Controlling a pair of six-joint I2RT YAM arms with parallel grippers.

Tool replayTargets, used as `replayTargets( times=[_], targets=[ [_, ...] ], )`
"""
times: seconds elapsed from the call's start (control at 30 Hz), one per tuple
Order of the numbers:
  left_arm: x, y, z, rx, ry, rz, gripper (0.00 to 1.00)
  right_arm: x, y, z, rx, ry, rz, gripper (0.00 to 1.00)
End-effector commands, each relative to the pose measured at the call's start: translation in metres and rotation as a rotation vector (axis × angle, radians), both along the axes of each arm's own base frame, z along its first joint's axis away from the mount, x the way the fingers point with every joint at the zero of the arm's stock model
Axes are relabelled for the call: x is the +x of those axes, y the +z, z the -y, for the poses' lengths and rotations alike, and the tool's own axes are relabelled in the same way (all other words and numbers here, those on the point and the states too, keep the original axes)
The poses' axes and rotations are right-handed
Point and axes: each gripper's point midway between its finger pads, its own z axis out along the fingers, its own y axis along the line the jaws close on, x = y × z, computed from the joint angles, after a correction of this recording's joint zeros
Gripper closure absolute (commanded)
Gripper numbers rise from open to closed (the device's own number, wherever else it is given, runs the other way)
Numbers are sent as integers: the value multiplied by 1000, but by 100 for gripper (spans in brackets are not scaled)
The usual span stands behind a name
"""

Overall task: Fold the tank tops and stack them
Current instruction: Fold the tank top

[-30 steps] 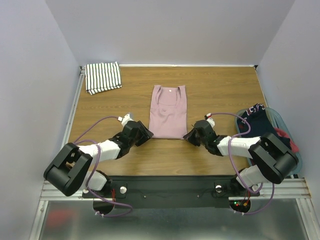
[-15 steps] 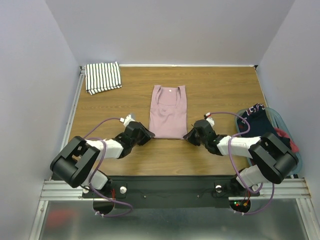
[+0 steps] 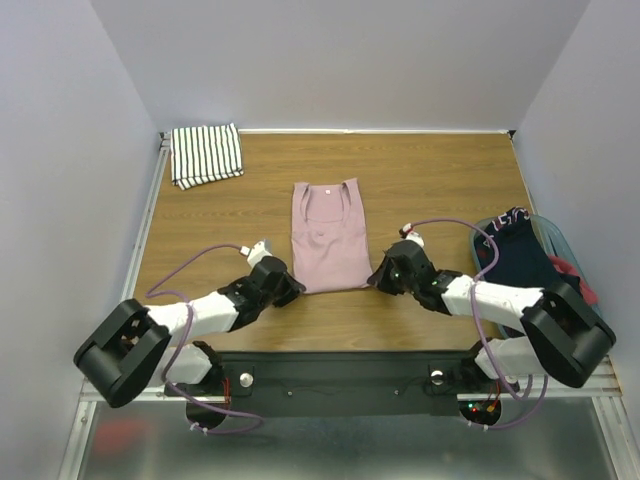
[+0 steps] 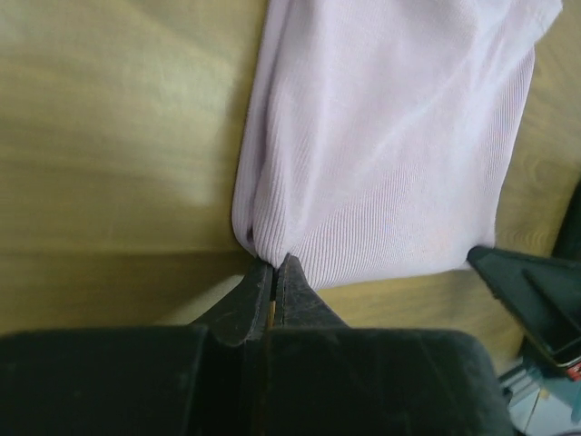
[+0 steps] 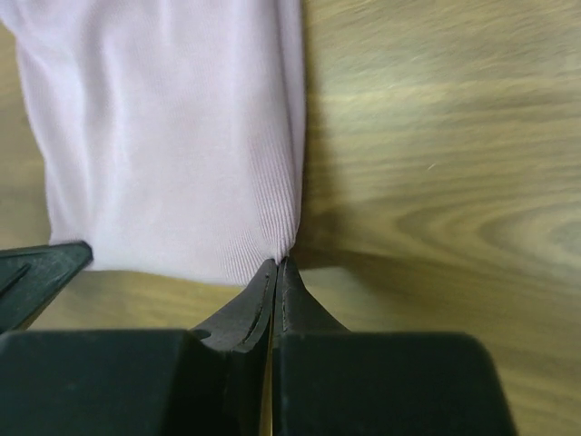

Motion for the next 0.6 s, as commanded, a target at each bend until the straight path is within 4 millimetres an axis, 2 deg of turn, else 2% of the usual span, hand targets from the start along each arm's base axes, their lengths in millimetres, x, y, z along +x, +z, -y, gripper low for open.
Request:
replayTargets(
  times=[0.0,0.07,0.1,0.13,0.2,0.23,0.37,0.4,0.43,0.5,0.57],
  targets=[
    [-31,-9,-16,78,6,-42,100,-22,14,-7,-51,115,34,100],
    [-40,-6,-12,56,5,-50,100,-42,20,-15,-60,171,44,100],
    [-50,-5,-9,51,-13,-49,100,-49,17,-11,-91,171,38,100],
    [-56,-3,-5,29,-10,-60,100,-62,24,-19,-79,202,48,100],
    [-72,-2,-3,34,-32,-69,100,-75,23,-15,-102,208,43,100],
    [-75,6,1,5,-32,-55,100,-86,24,-19,-94,225,42,100],
    [-100,20,2,-12,-41,-72,100,-107,43,-15,-63,238,68,100],
    [-100,34,7,-41,-42,-47,100,-110,47,-15,-57,241,74,100],
    [-108,40,11,-46,-70,-42,100,-114,54,-20,-40,255,81,100],
    [-109,56,15,-49,-70,-26,100,-118,66,-21,-30,264,96,100],
    [-111,64,18,-37,-80,-16,100,-119,81,-27,-14,275,116,100]
  ],
)
